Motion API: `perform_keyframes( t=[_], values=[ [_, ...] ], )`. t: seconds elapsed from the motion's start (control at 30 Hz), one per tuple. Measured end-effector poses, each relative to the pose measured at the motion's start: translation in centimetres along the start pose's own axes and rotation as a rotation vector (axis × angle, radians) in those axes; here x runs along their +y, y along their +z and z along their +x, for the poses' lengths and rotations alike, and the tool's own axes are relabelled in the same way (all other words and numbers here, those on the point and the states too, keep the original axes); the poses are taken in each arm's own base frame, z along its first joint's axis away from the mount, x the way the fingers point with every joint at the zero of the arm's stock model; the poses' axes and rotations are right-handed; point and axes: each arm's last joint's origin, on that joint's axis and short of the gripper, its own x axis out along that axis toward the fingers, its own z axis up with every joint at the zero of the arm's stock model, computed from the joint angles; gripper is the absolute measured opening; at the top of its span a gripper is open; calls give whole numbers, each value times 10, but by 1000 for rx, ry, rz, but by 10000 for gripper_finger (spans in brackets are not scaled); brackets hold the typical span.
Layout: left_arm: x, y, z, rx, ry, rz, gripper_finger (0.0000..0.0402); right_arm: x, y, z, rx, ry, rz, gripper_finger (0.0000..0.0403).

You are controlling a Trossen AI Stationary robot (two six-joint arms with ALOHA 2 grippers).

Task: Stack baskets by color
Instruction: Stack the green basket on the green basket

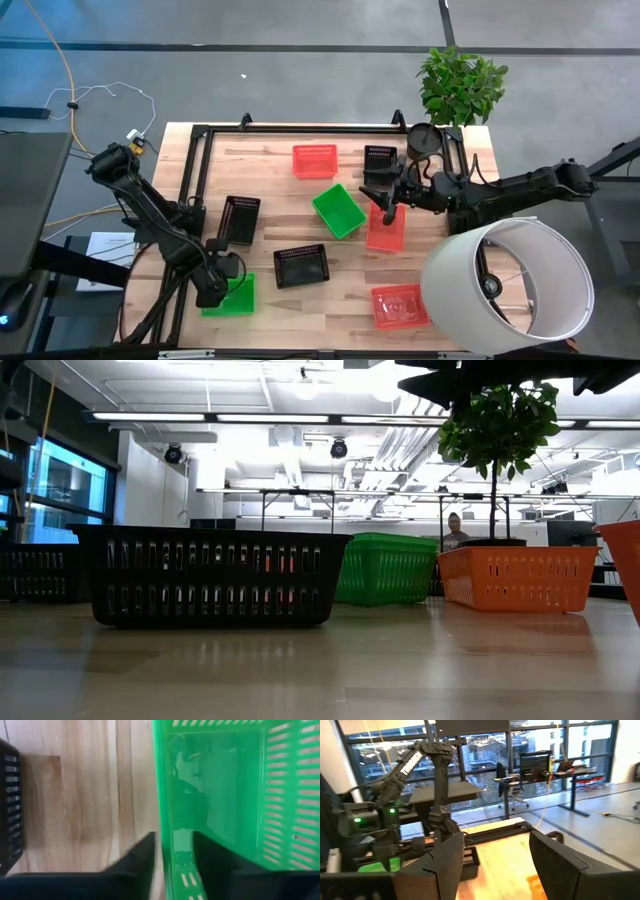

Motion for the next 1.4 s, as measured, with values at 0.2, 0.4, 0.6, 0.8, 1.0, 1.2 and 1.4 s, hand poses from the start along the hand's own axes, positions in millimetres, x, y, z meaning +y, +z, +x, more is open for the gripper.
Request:
perform_keyframes(
  t=[0.2, 0.4, 0.6, 0.8, 1.0, 1.2, 1.4],
  values=[
    [8, 11, -4, -15, 2, -77, 13, 0, 4, 0, -39, -3, 21, 213],
    [15, 29, -48, -115, -116, -55, 2, 0, 15, -1, -148, 7, 61, 213],
    [36, 27, -136, -311, -256, -5, 1, 1, 19, -2, -185, 35, 72, 213],
    [75, 33, -199, -858, -21, -77, 1, 2, 20, -2, -197, 66, 74, 213],
    [103, 56, -207, -1197, 63, -46, 0, 2, 21, -2, -204, 80, 75, 213],
    [138, 80, -167, -1347, -8, -71, 0, 4, 20, -2, -194, 117, 95, 213],
    [157, 82, -141, -1458, -52, -162, 0, 4, 20, -2, -194, 117, 95, 213]
  ],
)
